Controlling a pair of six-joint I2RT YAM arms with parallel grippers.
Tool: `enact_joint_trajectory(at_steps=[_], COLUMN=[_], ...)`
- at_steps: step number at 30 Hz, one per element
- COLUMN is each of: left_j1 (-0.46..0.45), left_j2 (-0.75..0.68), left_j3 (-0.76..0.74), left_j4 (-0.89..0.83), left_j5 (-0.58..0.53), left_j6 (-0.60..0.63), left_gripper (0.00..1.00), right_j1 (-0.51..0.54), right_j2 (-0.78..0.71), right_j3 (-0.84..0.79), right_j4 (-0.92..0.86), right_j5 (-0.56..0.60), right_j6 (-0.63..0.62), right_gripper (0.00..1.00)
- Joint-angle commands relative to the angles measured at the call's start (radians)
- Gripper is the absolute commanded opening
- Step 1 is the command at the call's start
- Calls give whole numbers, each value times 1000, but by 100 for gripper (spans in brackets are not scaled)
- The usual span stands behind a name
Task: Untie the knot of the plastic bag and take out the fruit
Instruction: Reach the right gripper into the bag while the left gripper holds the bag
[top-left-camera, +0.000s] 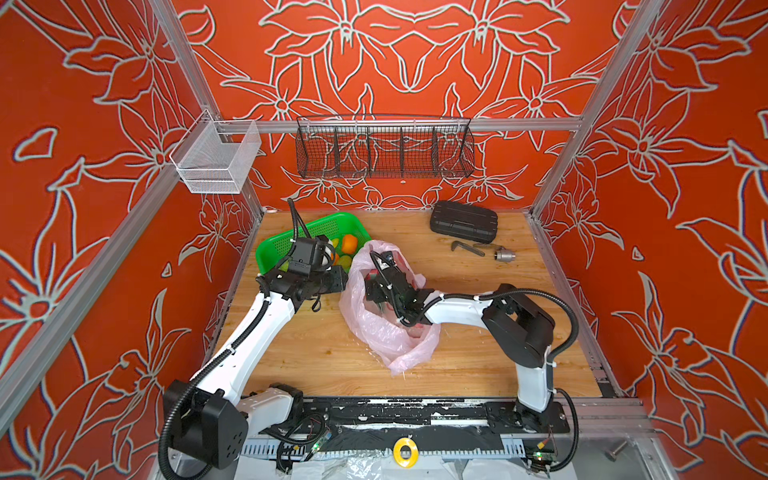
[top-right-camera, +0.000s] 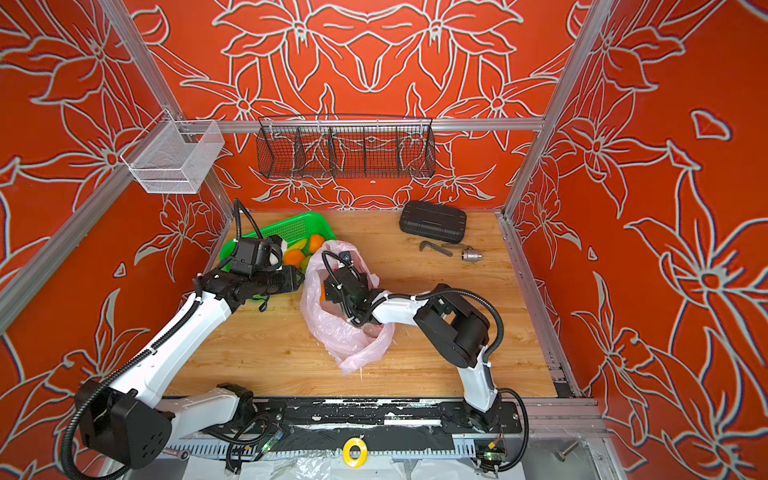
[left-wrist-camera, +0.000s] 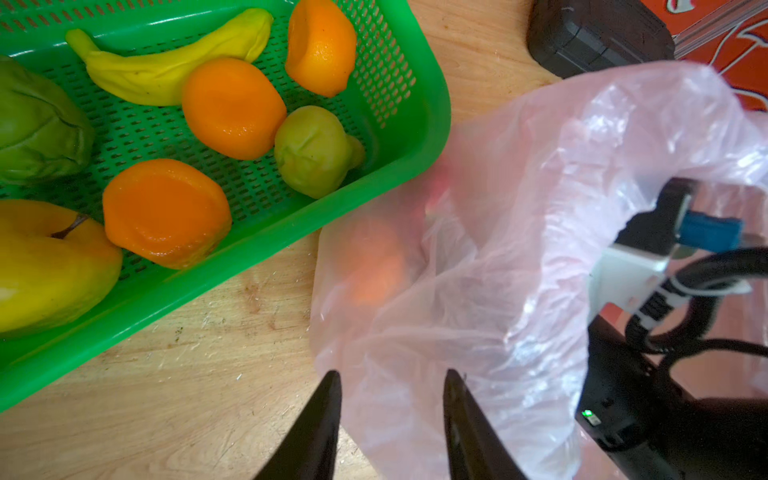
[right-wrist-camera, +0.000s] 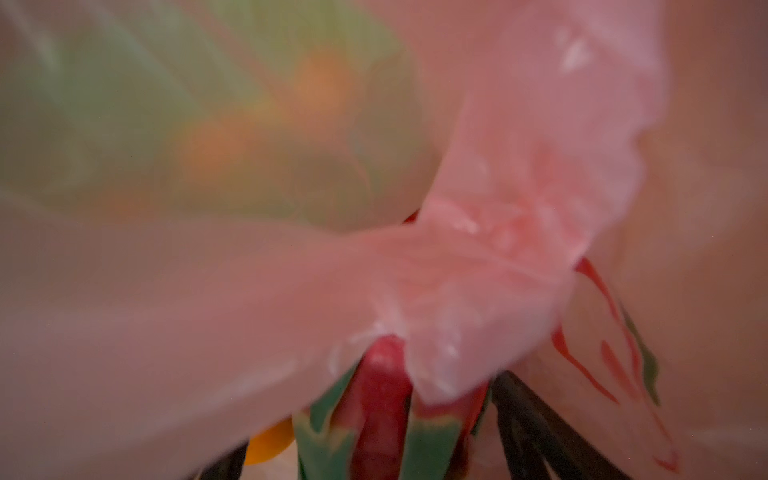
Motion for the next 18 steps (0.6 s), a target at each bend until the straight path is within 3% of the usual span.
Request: enact_joint_trajectory(at_steps=[1,6,11,18], left_j1=[2,2,2,2], left_j2=[-31,-53,-60,-78], left_j3=[-3,-26,-41,-49], left_j4=[-9,3,12,37], left_j5=[-4,16,52,107], left_j6=[25,40,52,40], left_gripper=[43,45,48,69], right_j1=[-8,-16,-30,-40], right_j2=[47,94,97,17], right_j3=[42,53,56,-32], right_j4=[-15,-16,-28,37], right_j5=[13,-1,-50,-89], right_j6=[-1,-2,-32,-41], right_gripper=[92,87,70,50])
